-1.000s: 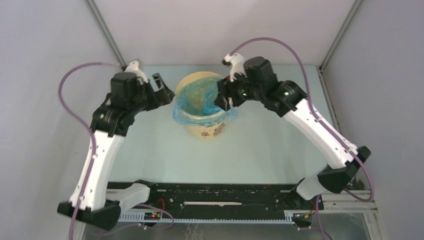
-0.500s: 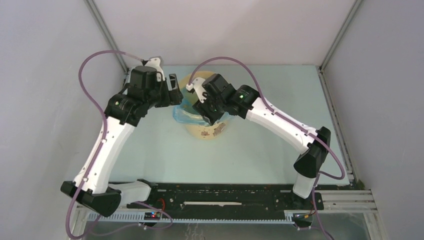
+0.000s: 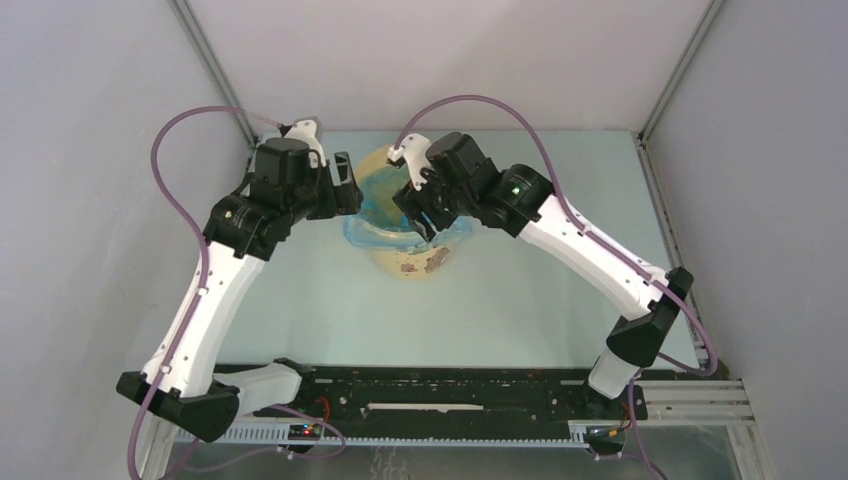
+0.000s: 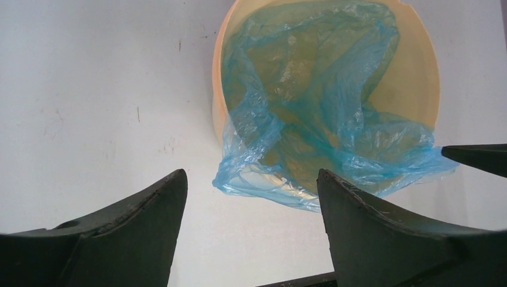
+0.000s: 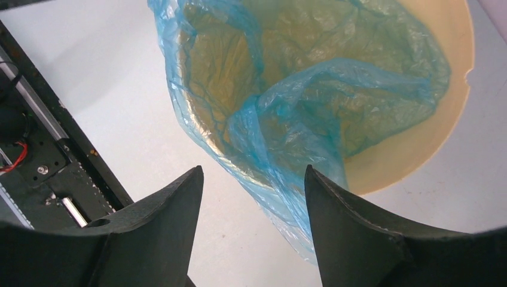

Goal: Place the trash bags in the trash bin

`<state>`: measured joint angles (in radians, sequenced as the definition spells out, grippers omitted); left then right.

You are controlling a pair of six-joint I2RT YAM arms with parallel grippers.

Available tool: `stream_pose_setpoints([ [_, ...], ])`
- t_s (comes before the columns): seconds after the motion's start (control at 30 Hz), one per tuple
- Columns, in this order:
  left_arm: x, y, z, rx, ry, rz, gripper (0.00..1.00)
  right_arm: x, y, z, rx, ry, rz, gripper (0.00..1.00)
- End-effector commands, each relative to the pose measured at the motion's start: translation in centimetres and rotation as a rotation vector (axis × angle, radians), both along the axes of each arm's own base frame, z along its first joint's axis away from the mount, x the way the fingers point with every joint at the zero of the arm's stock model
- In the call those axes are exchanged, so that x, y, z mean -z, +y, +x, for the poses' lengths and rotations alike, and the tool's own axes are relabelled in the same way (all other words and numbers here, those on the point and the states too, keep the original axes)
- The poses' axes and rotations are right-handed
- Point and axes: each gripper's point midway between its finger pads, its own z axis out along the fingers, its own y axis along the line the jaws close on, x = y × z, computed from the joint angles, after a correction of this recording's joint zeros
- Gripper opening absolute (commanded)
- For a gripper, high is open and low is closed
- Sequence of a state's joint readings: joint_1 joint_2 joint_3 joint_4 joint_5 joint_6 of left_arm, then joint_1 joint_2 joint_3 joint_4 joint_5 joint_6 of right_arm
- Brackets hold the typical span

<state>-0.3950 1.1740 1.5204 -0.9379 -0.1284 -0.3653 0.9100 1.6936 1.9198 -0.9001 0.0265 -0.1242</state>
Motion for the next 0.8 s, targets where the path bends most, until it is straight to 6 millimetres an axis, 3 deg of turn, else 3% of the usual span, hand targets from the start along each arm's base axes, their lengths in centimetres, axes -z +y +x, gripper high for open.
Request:
stream_pose_setpoints([
  [0.0, -0.7, 0.2, -0.1, 0.007, -0.035, -0.006, 0.85, -1.9, -0.1, 0.7, 0.029, -0.020, 0.060, 0.71],
  [0.23, -1.3, 0.3, -0.3, 0.008, -0.049, -0.017, 0.85, 0.2, 1.5, 1.8, 0.010, -0.002, 0.014, 0.57],
  [0.37, -1.1, 0.1, -0.5, 0.019, -0.042, -0.029, 0.85, 0.7, 2.2, 2.7, 0.023, -0.003, 0.006, 0.56],
  [0.5, -1.0, -0.1, -0.8, 0.026, -0.040, -0.043, 0.85, 2.2, 2.0, 3.2, 0.048, 0.011, -0.035, 0.51],
  [0.7, -1.1, -0.1, -0.8, 0.025, -0.043, -0.046, 0.85, 2.9, 2.3, 3.4, 0.047, 0.020, -0.036, 0.51],
  [0.77, -1.1, -0.2, -0.7, 0.028, -0.043, -0.049, 0.85, 3.2, 2.3, 3.5, 0.054, 0.027, -0.044, 0.44],
])
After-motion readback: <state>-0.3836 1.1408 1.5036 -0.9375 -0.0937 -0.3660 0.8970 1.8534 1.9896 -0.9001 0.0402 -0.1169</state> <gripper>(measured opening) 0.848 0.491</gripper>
